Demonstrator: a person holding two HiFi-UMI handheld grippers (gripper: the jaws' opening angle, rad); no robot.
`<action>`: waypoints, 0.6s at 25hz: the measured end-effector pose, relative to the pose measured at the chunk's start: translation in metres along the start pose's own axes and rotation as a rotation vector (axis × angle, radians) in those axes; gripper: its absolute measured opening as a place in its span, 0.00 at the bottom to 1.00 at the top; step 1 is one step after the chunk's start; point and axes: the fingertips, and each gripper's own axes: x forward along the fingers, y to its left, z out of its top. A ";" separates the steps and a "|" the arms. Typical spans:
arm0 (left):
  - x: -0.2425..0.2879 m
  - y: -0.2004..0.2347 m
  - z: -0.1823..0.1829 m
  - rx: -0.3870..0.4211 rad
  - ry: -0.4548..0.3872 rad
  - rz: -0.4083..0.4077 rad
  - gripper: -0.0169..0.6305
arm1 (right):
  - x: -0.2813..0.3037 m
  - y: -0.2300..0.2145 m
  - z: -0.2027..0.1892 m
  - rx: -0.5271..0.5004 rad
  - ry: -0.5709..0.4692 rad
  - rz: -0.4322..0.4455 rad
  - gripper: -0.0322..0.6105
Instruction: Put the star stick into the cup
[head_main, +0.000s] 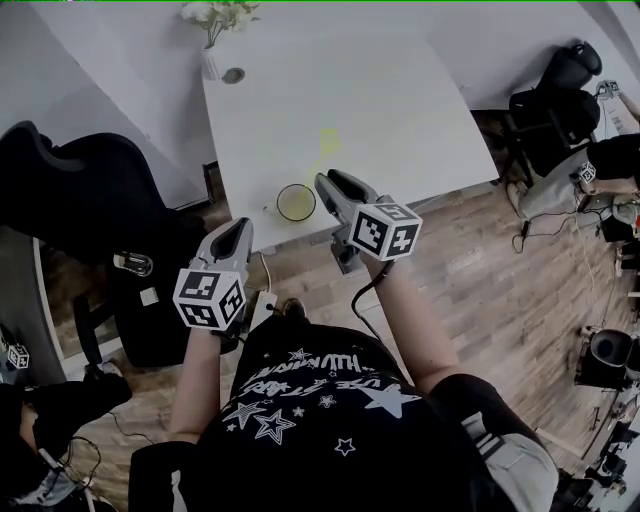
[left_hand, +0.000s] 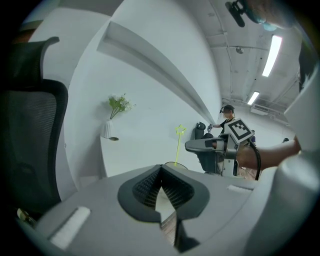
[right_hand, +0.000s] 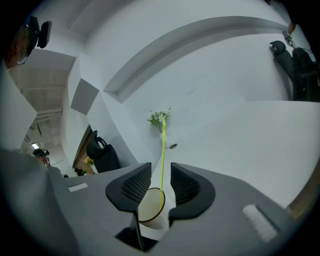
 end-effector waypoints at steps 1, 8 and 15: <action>-0.002 -0.003 0.001 0.002 -0.004 0.004 0.03 | -0.005 0.001 0.001 0.000 -0.005 0.001 0.27; -0.021 -0.030 0.004 0.023 -0.020 0.016 0.03 | -0.046 0.014 0.006 -0.013 -0.025 0.046 0.20; -0.037 -0.070 0.004 0.048 -0.045 0.011 0.03 | -0.092 0.024 0.002 -0.035 -0.032 0.081 0.07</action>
